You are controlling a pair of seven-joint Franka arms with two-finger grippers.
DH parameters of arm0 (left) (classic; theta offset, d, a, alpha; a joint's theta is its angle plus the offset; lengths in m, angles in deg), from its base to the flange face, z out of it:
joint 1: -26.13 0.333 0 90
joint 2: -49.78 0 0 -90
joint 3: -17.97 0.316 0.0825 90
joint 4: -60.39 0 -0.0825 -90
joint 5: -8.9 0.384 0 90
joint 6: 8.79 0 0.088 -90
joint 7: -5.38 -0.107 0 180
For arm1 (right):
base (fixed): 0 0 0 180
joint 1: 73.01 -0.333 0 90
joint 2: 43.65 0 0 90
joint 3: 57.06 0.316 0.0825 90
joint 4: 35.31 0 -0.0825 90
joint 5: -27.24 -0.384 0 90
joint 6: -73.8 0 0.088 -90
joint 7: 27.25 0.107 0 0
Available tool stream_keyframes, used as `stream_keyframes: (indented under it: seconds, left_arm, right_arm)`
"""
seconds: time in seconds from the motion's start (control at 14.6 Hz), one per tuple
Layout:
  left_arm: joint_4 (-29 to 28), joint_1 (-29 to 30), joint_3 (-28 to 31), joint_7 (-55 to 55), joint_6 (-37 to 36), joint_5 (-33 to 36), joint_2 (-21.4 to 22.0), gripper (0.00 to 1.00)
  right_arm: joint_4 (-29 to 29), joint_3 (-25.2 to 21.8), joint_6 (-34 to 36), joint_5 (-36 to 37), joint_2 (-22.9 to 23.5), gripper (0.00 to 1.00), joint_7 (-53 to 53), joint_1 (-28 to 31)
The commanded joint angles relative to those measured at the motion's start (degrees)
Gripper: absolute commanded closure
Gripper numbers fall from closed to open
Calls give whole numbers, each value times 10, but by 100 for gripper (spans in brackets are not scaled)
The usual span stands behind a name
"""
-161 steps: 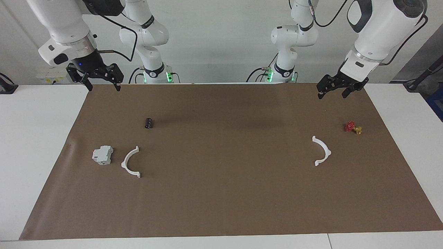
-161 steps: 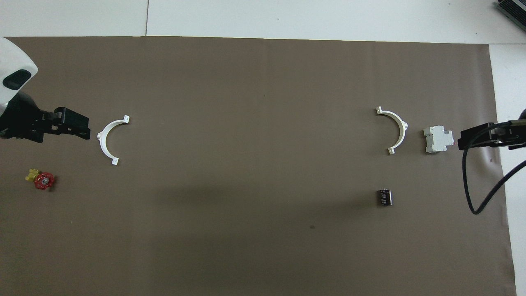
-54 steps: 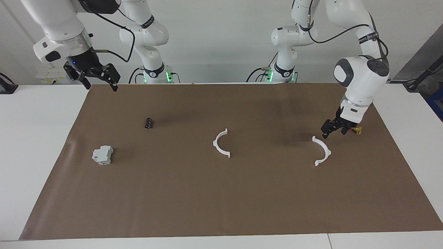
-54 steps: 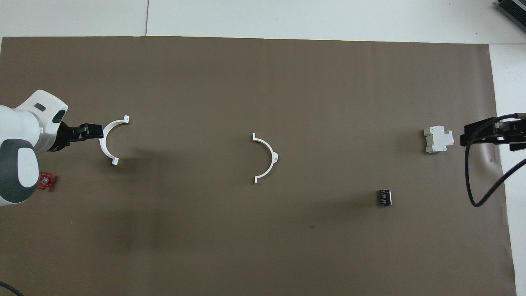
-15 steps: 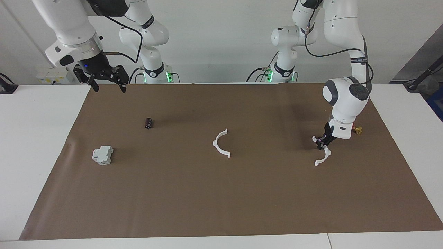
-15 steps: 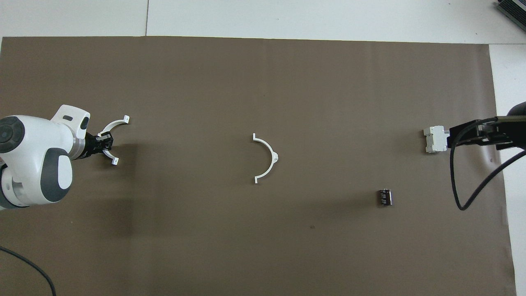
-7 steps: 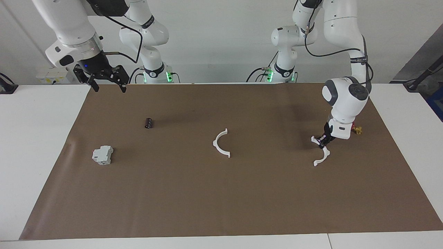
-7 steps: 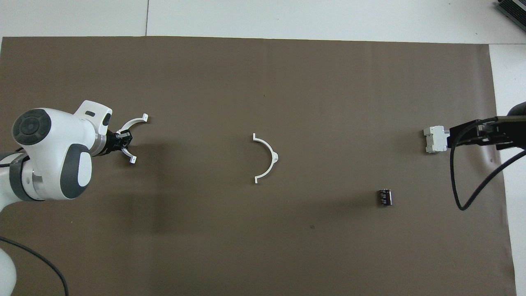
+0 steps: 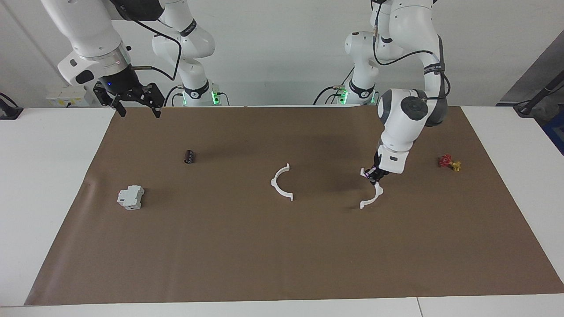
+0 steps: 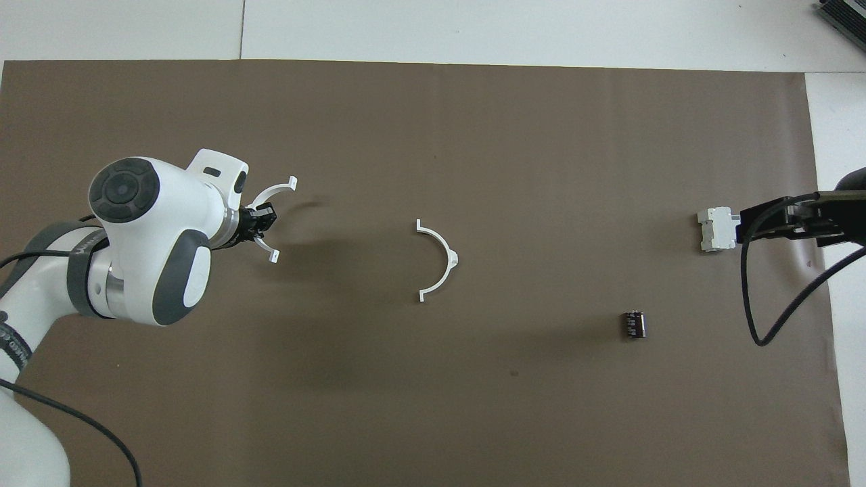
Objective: Assemble drain pipe with both arms
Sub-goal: 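Carry the held half-ring toward the half-ring at the center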
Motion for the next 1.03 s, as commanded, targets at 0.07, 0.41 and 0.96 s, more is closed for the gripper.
stream_keyframes:
  seconds: [0.07, 0.41, 0.96]
  left_arm:
    - [6, -75, 9, 106, -8, 9, 4, 100]
    - [-6, -129, 7, 208, 19, 22, 4, 100]
    - [-6, -173, 8, 265, 77, 23, -43, 100]
  right_arm:
    - [-5, 3, -4, -6, -7, 0, -14, 8]
    - [-5, 3, -4, -6, -7, 0, -14, 8]
    - [-5, 3, -4, -6, -7, 0, -14, 8]
